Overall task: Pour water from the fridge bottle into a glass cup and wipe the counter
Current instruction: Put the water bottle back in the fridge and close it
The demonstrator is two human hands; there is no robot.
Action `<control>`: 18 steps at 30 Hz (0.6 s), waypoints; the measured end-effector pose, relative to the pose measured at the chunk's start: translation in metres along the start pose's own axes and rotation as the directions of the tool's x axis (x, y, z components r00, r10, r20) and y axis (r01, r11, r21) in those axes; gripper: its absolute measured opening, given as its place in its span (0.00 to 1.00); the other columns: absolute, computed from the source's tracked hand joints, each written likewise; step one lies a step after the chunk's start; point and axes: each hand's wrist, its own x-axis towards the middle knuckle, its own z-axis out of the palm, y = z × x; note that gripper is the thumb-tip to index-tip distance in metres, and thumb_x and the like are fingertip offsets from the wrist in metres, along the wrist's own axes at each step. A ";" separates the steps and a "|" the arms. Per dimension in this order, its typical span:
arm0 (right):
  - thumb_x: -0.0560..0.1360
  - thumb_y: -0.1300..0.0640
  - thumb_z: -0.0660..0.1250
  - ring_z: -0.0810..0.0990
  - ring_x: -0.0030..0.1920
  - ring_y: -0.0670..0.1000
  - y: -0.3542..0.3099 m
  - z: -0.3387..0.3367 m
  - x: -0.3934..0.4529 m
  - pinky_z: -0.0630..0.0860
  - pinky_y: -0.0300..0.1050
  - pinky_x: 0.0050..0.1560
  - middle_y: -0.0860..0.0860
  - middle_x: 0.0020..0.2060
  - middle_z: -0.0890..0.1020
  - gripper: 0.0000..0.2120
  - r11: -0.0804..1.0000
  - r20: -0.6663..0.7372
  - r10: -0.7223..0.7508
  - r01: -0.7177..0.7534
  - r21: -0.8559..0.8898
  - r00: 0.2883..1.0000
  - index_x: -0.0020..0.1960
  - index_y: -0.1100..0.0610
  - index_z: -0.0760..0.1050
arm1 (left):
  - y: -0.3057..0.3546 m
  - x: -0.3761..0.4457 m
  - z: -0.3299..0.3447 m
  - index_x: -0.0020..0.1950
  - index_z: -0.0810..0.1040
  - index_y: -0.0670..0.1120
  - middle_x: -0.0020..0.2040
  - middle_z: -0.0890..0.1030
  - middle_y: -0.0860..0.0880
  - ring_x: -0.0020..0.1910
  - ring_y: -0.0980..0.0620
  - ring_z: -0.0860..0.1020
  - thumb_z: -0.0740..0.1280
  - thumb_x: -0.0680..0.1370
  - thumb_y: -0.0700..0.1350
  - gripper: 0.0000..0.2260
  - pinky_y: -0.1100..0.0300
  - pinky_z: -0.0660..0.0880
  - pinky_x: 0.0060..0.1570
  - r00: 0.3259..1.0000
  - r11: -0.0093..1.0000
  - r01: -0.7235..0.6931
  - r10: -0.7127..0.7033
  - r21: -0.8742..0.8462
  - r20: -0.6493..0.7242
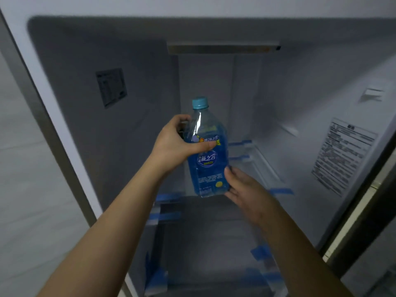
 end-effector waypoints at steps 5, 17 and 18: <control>0.75 0.52 0.71 0.82 0.52 0.40 0.007 -0.005 0.038 0.75 0.36 0.52 0.42 0.50 0.85 0.15 0.965 -0.056 -0.152 0.135 -0.225 0.987 0.61 0.44 0.74 | -0.013 0.033 0.005 0.57 0.74 0.58 0.56 0.81 0.56 0.56 0.59 0.80 0.84 0.57 0.53 0.32 0.52 0.78 0.59 0.999 1.000 -0.023 0.023 0.001 0.025; 0.70 0.50 0.76 0.80 0.56 0.45 0.052 -0.020 0.102 0.77 0.50 0.59 0.47 0.55 0.82 0.23 0.731 -0.114 -0.369 0.212 -0.649 0.923 0.63 0.53 0.77 | -0.058 0.068 0.018 0.57 0.75 0.56 0.53 0.82 0.54 0.53 0.55 0.82 0.83 0.54 0.53 0.34 0.48 0.79 0.57 0.991 1.000 -0.007 0.009 -0.011 0.137; 0.70 0.50 0.76 0.79 0.56 0.45 0.054 -0.020 0.104 0.77 0.50 0.59 0.48 0.55 0.82 0.23 0.723 -0.119 -0.369 0.204 -0.660 0.922 0.63 0.53 0.77 | -0.060 0.068 0.019 0.57 0.75 0.55 0.54 0.82 0.54 0.53 0.55 0.82 0.83 0.54 0.53 0.34 0.49 0.79 0.57 0.990 1.000 -0.005 0.006 -0.006 0.143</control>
